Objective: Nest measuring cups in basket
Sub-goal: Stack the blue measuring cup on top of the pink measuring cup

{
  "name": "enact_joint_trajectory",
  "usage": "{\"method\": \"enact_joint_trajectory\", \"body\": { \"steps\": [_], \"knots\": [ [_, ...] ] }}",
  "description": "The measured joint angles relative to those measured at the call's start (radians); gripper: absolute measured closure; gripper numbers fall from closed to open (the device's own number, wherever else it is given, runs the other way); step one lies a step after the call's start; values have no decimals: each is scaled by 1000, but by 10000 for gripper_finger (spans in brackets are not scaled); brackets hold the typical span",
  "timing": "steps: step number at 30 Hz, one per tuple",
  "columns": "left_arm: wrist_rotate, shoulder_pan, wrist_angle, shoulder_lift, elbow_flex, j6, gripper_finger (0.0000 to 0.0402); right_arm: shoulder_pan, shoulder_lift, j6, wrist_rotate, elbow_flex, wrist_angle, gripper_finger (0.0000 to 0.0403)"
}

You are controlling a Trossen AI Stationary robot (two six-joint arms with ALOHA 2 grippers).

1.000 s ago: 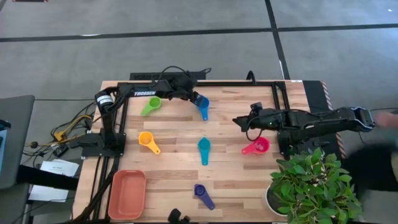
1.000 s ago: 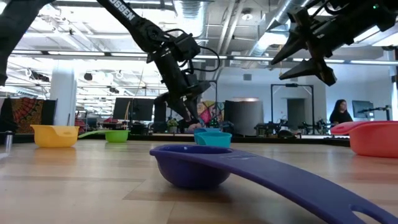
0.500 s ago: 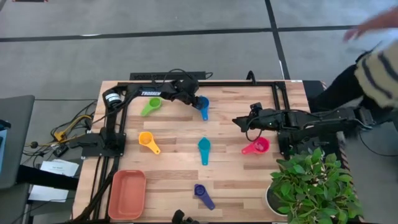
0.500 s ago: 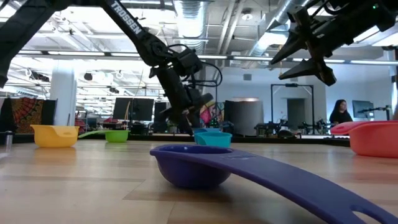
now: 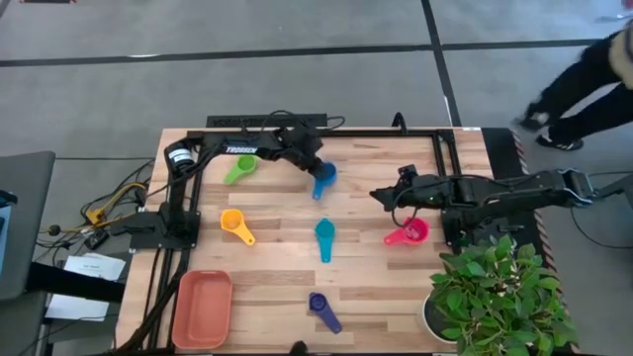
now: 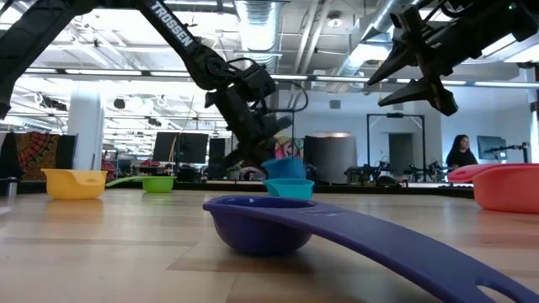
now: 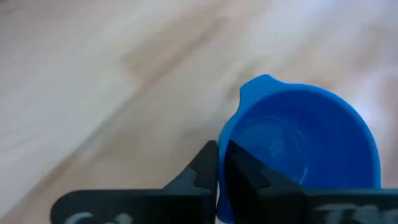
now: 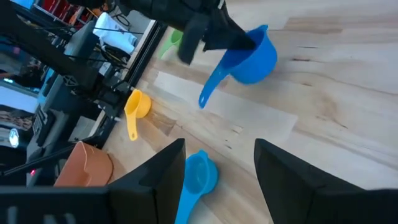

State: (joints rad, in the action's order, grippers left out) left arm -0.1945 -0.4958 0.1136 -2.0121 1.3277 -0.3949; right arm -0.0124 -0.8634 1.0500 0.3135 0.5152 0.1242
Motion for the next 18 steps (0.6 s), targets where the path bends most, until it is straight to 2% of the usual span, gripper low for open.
{"method": "enact_joint_trajectory", "body": {
  "steps": [4, 13, 18],
  "knots": [
    [-52, 54, -27, 0, 39, 50, 398, 0, 33, 0, 0, 0, 10, 209],
    [100, 185, -69, -2, 220, 240, 400, -2, 167, 119, 0, 0, 191, 258],
    [88, 210, -60, -85, 349, 232, 401, 20, 269, 206, 2, 0, 332, 281]
  ]
}}
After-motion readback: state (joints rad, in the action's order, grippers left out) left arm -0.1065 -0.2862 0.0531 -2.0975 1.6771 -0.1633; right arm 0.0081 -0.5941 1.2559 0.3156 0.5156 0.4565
